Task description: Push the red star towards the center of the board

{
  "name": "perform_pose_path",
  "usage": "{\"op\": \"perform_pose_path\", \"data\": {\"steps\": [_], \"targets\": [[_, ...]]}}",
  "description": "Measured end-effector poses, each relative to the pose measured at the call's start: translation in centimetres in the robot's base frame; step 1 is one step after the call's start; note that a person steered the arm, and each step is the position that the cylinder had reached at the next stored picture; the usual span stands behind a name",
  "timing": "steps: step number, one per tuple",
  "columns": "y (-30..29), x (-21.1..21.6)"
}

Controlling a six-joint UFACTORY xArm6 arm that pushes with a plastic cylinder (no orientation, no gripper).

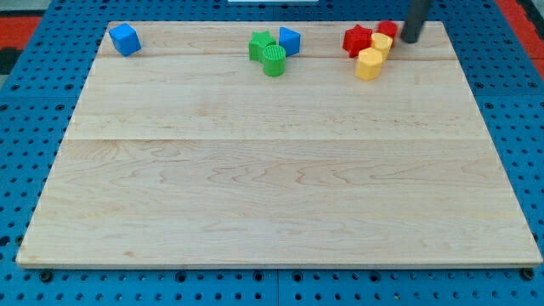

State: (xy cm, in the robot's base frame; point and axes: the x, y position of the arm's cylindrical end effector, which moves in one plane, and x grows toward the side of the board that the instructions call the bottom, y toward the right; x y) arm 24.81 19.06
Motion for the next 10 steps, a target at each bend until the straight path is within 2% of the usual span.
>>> {"op": "perform_pose_path", "data": {"steps": [1, 2, 3, 4, 5, 6, 7, 8, 9, 10], "targets": [[-4.3, 3.0], [0.3, 3.0], [7.0, 0.3], [5.5, -5.0], [-0.1, -4.8], [-2.5, 0.2], [-6.1, 2.5], [-7.5, 2.0], [-6.6, -1.3], [-10.8, -2.2]]}}
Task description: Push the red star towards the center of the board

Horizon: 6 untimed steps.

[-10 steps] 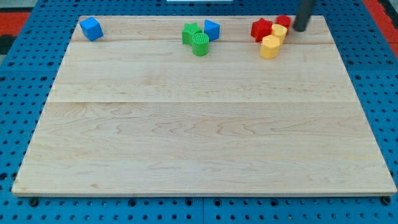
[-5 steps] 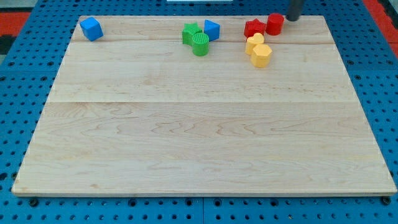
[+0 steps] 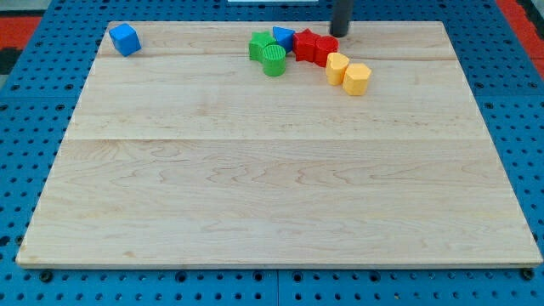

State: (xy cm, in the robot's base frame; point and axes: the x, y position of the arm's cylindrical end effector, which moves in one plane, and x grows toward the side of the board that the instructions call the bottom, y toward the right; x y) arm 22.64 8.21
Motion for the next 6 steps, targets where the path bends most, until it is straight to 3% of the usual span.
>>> {"op": "perform_pose_path", "data": {"steps": [1, 2, 3, 4, 5, 6], "targets": [[-4.6, 6.7], [-5.9, 7.3], [0.0, 1.6], [-2.5, -2.7], [-8.1, -1.1], [-8.0, 3.8]]}}
